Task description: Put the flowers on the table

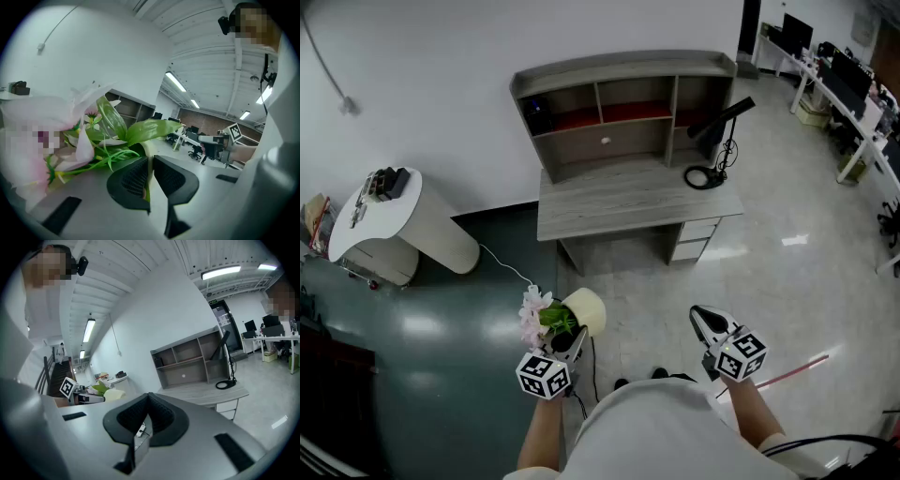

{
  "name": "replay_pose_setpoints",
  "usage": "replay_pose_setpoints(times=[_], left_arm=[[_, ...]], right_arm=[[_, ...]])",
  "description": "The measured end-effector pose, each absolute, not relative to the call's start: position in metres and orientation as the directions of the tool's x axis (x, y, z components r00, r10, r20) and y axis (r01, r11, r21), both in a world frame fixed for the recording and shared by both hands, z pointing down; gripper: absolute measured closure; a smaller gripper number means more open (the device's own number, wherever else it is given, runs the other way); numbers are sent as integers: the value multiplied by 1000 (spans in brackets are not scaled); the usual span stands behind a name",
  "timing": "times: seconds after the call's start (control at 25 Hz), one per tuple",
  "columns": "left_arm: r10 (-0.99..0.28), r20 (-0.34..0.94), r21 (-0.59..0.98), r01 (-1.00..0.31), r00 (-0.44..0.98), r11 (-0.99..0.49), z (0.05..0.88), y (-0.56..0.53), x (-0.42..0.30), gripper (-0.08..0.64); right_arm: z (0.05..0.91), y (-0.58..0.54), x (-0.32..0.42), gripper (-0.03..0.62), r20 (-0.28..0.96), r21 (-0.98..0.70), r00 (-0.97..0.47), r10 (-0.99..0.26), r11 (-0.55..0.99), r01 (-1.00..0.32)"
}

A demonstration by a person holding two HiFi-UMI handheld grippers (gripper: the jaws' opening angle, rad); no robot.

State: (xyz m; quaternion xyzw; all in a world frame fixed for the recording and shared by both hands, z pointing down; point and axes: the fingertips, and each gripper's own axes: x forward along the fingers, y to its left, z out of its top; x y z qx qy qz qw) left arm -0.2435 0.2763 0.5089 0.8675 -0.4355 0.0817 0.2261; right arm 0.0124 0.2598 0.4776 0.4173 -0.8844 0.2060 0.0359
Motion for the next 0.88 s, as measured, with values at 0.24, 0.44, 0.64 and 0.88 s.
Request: replay_pose_setpoints(times=[0.24, 0.44, 0.64, 0.88], left_arm=[[-711, 346, 309, -789, 613, -531, 508, 274, -239, 508], [-709, 349, 304, -790, 613, -533, 508, 272, -236, 508], [-706, 354, 304, -789, 613, -534, 509, 270, -227, 508], [-707, 352, 310, -789, 613, -530, 509, 269, -205, 508]], right_arm=[[479, 261, 14, 575, 233, -338, -650, -724, 567, -752], [481, 259, 19, 575, 231, -340, -651, -724, 567, -751], [480, 256, 28, 575, 226, -347, -652, -724, 565, -748], [487, 254, 53, 574, 238, -363, -649, -723, 553, -750]])
